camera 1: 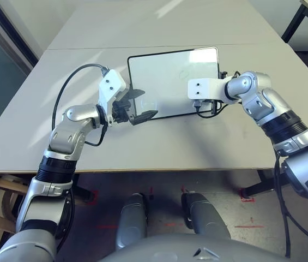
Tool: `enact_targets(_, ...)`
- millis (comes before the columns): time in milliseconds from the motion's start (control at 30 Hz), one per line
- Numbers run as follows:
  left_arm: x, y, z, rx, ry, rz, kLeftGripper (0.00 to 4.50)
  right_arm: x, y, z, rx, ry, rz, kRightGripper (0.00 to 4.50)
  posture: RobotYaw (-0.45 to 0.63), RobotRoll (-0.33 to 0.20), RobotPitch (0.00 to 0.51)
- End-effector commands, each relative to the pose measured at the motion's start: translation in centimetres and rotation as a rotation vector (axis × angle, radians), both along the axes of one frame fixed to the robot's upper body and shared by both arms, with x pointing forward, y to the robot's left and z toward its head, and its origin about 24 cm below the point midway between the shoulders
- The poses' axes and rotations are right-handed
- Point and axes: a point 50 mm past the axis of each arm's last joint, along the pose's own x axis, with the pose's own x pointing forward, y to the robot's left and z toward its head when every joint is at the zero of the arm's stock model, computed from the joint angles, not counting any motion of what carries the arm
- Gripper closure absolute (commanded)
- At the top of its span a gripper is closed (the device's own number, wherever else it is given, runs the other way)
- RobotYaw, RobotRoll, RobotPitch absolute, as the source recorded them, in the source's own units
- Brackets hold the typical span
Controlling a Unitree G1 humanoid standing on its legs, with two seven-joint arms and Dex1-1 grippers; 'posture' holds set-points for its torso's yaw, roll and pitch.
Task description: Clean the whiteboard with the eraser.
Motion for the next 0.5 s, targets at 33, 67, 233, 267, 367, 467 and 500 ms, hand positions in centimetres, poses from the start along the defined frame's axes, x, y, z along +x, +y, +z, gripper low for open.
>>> enact_targets(33, -0.2, 0.4, -0.1, 0.008, 0.002, 0.011, 0.0, -0.3, -2.2, -1.0, -0.043, 0.025, -0.062, 4.24, -0.11, 0.0, 0.136)
enact_targets(67, -0.2, 0.4, -0.2, 0.009, 0.003, 0.011, 0.0, -0.3, -2.6, -1.0, -0.048, 0.027, -0.072, 4.24, -0.11, 0.0, 0.138)
enact_targets(233, -0.1, 0.4, -0.2, 0.009, 0.005, 0.009, 0.0, -0.5, -4.0, -0.9, -0.069, 0.028, -0.108, 4.24, -0.12, 0.0, 0.142)
enact_targets(267, -0.1, 0.4, -0.2, 0.009, 0.005, 0.009, 0.0, -0.4, -4.2, -0.9, -0.071, 0.026, -0.114, 4.24, -0.12, 0.0, 0.142)
enact_targets(367, 0.0, 0.3, -0.2, 0.01, 0.005, 0.006, 0.0, -0.2, -4.3, -0.4, -0.045, 0.01, -0.133, 4.24, -0.13, 0.0, 0.143)
enact_targets(467, 0.0, 0.3, -0.1, 0.01, 0.005, 0.005, 0.0, 0.1, -3.8, 0.2, -0.002, 0.003, -0.135, 4.24, -0.13, 0.0, 0.143)
enact_targets(500, 0.0, 0.3, -0.1, 0.01, 0.005, 0.005, 0.0, 0.2, -3.7, 0.3, 0.003, 0.001, -0.135, 4.24, -0.13, 0.0, 0.143)
